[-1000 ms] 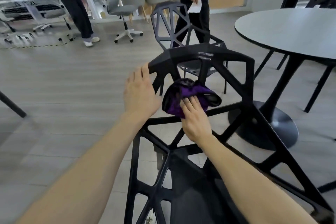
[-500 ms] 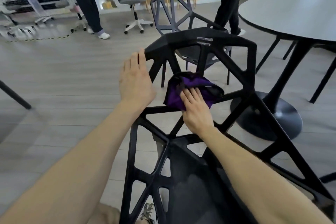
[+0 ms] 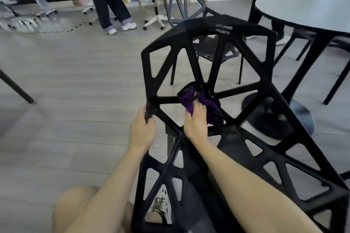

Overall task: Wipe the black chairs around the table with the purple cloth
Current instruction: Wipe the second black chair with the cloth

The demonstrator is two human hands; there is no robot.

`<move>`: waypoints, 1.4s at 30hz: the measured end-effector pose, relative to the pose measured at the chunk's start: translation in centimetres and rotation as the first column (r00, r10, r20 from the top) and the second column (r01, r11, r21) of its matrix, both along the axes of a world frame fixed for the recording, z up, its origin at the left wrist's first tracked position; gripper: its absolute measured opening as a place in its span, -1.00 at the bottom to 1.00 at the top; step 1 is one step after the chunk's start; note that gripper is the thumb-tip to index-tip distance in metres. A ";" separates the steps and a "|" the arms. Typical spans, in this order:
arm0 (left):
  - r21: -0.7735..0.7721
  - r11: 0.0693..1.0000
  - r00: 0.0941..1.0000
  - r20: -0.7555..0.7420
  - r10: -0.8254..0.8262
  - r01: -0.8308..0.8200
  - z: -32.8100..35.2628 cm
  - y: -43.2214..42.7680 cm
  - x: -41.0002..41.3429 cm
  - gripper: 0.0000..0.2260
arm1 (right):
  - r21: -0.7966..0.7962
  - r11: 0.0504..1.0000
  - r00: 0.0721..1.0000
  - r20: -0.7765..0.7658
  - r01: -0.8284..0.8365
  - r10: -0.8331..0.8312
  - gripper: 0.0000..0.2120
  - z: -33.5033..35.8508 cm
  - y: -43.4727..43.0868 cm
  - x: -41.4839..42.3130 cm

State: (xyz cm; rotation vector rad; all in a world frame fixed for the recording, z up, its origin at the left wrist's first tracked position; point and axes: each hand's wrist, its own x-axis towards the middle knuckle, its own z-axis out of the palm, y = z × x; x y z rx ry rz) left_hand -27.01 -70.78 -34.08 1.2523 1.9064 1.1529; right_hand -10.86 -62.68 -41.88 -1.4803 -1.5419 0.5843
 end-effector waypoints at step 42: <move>0.073 0.977 0.959 0.190 -0.213 0.202 -3.6 -2.4 -2.7 -0.52 | -0.247 0.946 0.909 0.306 -0.212 0.283 -0.57 -3.8 -3.4 5.0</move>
